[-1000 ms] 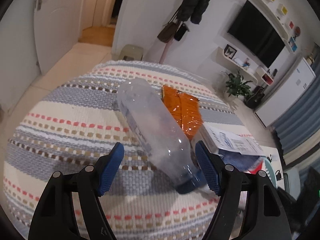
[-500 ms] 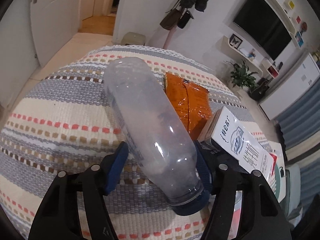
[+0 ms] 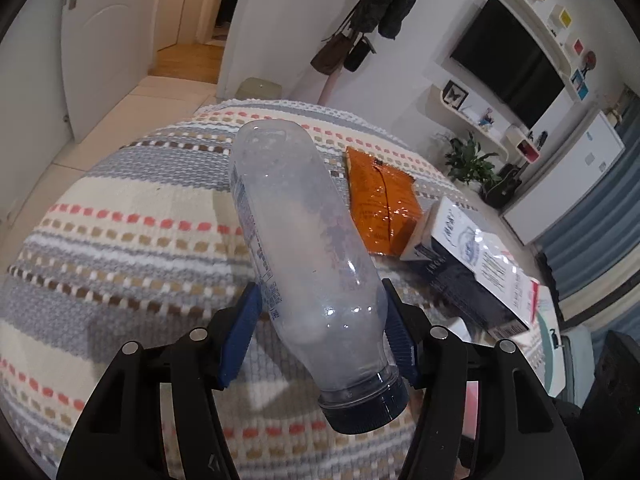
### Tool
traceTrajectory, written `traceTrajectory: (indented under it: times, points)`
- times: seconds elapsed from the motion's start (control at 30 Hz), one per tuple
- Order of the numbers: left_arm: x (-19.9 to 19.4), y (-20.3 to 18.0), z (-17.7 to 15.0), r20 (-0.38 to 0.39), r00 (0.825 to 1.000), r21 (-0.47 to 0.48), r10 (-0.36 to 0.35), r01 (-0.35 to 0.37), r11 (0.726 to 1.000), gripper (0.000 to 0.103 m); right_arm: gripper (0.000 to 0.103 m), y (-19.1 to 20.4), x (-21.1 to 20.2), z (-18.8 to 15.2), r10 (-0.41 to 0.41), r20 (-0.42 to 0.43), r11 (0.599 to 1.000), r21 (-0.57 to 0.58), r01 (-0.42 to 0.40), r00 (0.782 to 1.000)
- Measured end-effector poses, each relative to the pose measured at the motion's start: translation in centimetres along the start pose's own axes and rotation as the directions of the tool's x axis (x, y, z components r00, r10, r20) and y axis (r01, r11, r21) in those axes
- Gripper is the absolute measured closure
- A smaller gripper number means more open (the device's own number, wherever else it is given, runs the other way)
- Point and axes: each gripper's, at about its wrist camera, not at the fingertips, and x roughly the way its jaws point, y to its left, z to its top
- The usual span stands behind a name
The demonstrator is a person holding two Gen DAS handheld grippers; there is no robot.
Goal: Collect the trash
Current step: 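Grasp the clear plastic bottle with the left tool while the right tool grasps the pink yogurt bottle, then carry both bottles over the blue basket and open both tools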
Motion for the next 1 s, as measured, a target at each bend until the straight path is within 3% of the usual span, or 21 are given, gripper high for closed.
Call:
traceTrajectory:
  times: [0.2,0.5,0.67,1.0]
  points:
    - [-3.8,-0.4,-0.6,0.071,0.997,0.015,-0.038,0.037,0.999,0.046,0.058,0.1,-2.2,-0.2,0.058,0.059,0.998,0.012,-0.059,0.997]
    - [-9.8,-4.7,-0.7,0.152,0.967,0.087,-0.202,0.191,0.978,0.046,0.058,-1.3,-6.8,0.0,0.099,0.176,0.994,0.035,-0.107,0.979]
    - [-11.3,-9.3,-1.0,0.165,0.950,0.175,-0.265,0.236,0.956,0.046,0.058,-3.1,-10.3,-0.1,0.068,0.266,0.994,0.066,-0.088,0.961]
    - [-10.0,-18.6,-3.1,0.092,0.939,0.317,-0.331,0.287,0.904,0.046,0.058,-10.5,-16.3,-2.9,-0.049,0.390,0.978,0.205,-0.035,0.919]
